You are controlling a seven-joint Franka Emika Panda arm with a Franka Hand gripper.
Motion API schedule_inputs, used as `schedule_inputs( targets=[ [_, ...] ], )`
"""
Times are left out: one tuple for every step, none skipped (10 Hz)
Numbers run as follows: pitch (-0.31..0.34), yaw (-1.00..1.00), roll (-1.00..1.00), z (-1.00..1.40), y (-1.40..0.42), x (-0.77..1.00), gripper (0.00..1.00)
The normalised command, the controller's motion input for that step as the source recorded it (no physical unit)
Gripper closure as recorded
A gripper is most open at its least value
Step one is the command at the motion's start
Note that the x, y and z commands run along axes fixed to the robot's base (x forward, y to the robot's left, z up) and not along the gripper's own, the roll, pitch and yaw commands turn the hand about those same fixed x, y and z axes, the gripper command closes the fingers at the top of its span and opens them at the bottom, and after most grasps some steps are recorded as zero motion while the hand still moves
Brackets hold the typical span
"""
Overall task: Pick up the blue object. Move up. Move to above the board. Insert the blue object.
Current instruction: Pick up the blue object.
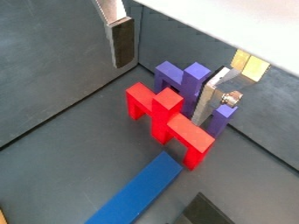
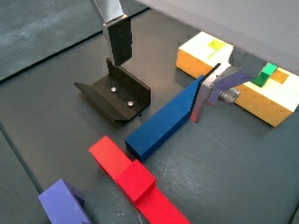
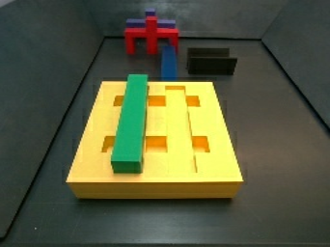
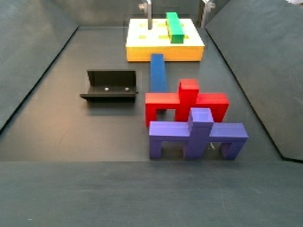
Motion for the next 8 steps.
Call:
schedule_inputs(
  targets=[
    [0.0, 0.0, 0.0, -0.02, 0.0, 0.0, 0.0],
    [-0.036, 0.0, 0.0, 0.0, 0.0, -0.03, 0.0],
    [-0.016, 0.0, -0.03, -0.03, 0.0, 0.0, 0.0],
    [0.0, 0.0, 0.0, 0.0, 0.0, 0.0, 0.0],
    [-0.02, -0.1, 0.02, -0.18, -0.4, 0.0, 0.0],
    [0.01, -0.03, 0.2, -0.61, -0.9, 0.33, 0.0],
    [0.0, 0.0, 0.14, -0.69, -0.91, 0.43, 0.0],
    [0.0, -0.07, 0.05, -0.97, -0.75, 0.49, 0.0]
  ],
)
